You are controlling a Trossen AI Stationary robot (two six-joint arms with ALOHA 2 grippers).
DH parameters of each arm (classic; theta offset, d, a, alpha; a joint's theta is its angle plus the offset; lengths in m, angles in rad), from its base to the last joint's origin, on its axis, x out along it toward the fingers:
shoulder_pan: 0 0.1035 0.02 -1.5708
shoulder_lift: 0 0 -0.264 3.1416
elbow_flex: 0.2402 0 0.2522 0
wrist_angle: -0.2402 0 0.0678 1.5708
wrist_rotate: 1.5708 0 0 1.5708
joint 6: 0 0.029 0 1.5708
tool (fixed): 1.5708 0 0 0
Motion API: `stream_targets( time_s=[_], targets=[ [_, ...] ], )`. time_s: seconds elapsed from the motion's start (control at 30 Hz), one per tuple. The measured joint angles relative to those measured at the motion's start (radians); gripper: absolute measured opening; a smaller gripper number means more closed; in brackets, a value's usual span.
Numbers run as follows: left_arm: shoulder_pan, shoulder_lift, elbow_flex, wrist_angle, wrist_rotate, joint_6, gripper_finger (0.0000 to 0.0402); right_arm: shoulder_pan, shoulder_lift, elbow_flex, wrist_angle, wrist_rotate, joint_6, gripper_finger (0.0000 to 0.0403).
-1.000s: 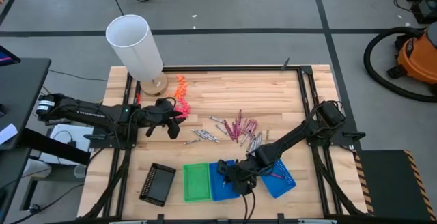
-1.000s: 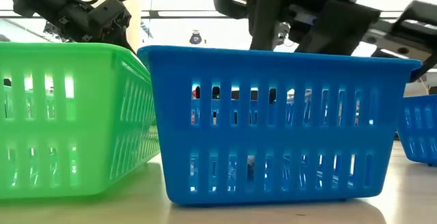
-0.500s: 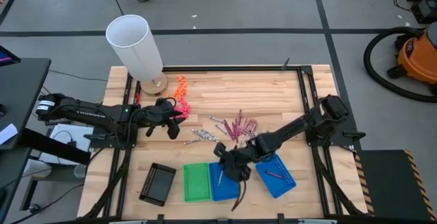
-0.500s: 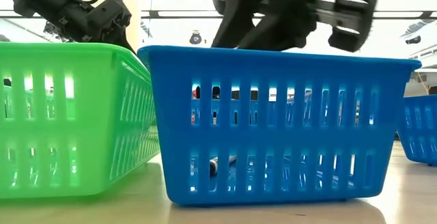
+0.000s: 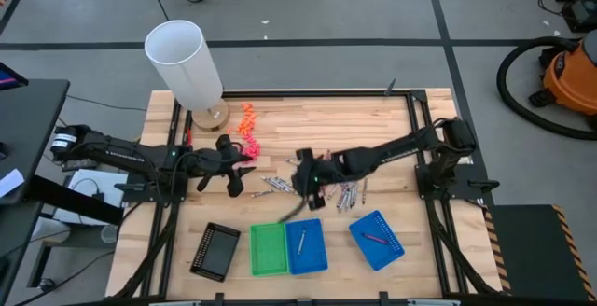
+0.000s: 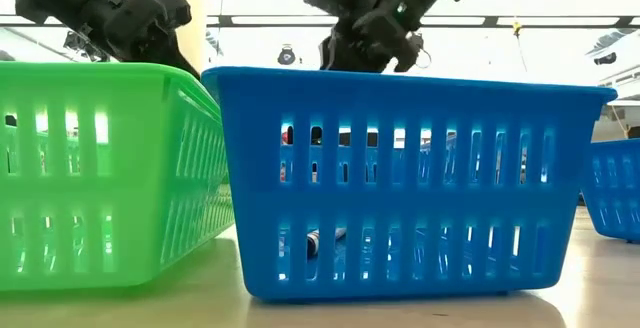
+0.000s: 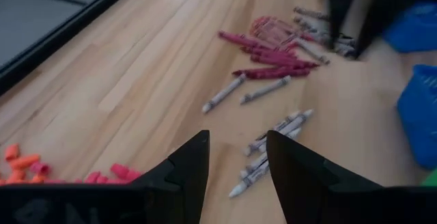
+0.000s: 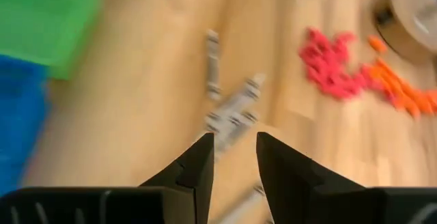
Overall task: Sort crayons
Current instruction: Put the white crayon into the black bin
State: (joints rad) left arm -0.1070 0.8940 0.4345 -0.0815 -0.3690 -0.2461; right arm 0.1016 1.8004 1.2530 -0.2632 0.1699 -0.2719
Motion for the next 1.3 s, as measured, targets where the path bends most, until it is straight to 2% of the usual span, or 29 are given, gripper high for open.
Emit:
stream_targets(
  time_s=[0.27, 0.4, 0.6, 0.73, 0.9, 1.07, 1.17, 1.3],
  targets=[
    [0.028, 0.099, 0.000, 0.010, 0.017, 0.009, 0.0156, -0.094, 0.000, 0.000, -0.096, 0.018, 0.084, 0.0113],
    [0.027, 0.181, 0.000, 0.010, 0.040, 0.012, 0.0156, -0.101, 0.000, -0.033, -0.058, 0.016, 0.089, 0.0100],
    [0.023, 0.275, 0.000, 0.037, 0.224, -0.011, 0.0156, -0.097, 0.000, -0.088, -0.010, 0.014, 0.094, 0.0084],
    [0.016, 0.304, 0.001, 0.056, 0.270, -0.109, 0.0156, -0.084, 0.000, -0.099, 0.008, 0.025, 0.103, 0.0082],
    [-0.048, 0.360, 0.001, 0.064, 0.254, -0.195, 0.0156, -0.070, 0.000, -0.099, -0.012, 0.071, 0.112, 0.0082],
    [-0.092, 0.414, 0.009, 0.062, 0.225, -0.287, 0.0155, -0.068, -0.013, -0.103, -0.040, 0.073, 0.112, 0.0082],
    [-0.117, 0.449, 0.054, 0.044, 0.196, -0.288, 0.0156, -0.061, -0.036, -0.136, 0.009, 0.076, 0.112, 0.0082],
    [-0.144, 0.522, 0.150, -0.079, 0.116, -0.253, 0.0155, -0.044, -0.079, -0.192, 0.075, 0.087, 0.122, 0.0082]
  ],
)
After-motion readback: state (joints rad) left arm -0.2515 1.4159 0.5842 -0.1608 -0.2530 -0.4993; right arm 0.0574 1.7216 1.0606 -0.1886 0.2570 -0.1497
